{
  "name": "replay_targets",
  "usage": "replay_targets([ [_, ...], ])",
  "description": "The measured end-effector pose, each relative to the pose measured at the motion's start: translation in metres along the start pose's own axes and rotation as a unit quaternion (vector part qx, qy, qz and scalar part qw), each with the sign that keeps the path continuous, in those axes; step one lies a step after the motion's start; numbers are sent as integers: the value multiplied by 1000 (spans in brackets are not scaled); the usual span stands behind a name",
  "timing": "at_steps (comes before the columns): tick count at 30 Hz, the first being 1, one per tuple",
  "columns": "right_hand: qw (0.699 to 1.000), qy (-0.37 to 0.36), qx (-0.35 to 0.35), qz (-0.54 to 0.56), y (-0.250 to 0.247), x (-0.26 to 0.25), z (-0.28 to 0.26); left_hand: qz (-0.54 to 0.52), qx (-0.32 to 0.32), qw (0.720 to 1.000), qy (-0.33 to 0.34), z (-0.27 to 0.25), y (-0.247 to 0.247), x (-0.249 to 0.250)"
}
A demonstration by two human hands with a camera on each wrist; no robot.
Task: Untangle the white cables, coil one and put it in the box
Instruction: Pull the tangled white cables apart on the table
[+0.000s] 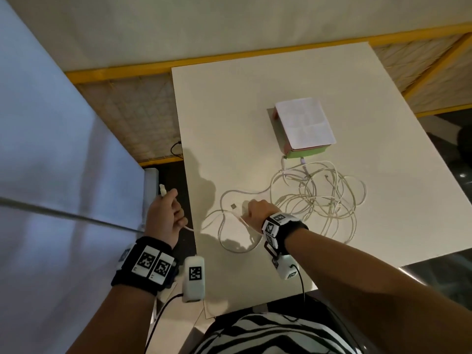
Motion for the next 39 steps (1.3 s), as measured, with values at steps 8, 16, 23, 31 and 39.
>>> replay_targets([
  [8, 999, -17, 24, -26, 14, -6, -16, 33, -31, 999, -3, 4, 6, -3],
  [16, 884, -147, 245, 370, -83, -16, -74, 62, -158, 983, 72, -21, 56, 25],
  [23, 876, -267, 216, 338, -104, -44, -99, 120, -208, 952, 190, -58, 137, 60],
  [31, 944, -135, 241, 181, -112, 50, -89, -72, -141, 969, 189, -45, 127, 96],
  [39, 923, -31, 296, 243, -182, 138, -86, -137, -45, 966, 216, -25, 91, 103],
])
Point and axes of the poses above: each hand's wrist, its own z-axis towards the middle knuckle, its own y-axis out of the palm, x = y × z, the point moved 5 cm from there along z, towards the middle knuckle, and after that the axes turned 12 degrees about z, right-handed, at the moved point
